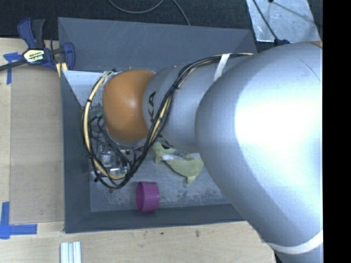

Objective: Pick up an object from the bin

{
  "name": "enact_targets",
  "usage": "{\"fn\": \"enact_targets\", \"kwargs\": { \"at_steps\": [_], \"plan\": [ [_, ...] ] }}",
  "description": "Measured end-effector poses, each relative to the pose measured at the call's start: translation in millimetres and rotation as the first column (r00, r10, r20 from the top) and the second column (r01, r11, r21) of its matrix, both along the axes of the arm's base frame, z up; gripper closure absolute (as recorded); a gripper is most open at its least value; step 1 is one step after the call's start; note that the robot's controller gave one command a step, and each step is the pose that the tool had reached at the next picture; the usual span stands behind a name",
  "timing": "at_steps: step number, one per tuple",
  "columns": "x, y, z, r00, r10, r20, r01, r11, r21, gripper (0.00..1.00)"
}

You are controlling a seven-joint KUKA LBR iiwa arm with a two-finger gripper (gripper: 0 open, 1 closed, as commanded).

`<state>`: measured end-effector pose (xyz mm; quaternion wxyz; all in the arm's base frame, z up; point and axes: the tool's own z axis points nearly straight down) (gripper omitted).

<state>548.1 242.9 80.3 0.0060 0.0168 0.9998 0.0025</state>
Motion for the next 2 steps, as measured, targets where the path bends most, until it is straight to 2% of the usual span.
{"fn": "enact_targets", "kwargs": {
  "at_steps": [2],
  "plan": [
    [-1.9,-1.0,21.2,1.000,0.001,-0.012,-0.001,1.000,-0.005,1.00]
  ]
}}
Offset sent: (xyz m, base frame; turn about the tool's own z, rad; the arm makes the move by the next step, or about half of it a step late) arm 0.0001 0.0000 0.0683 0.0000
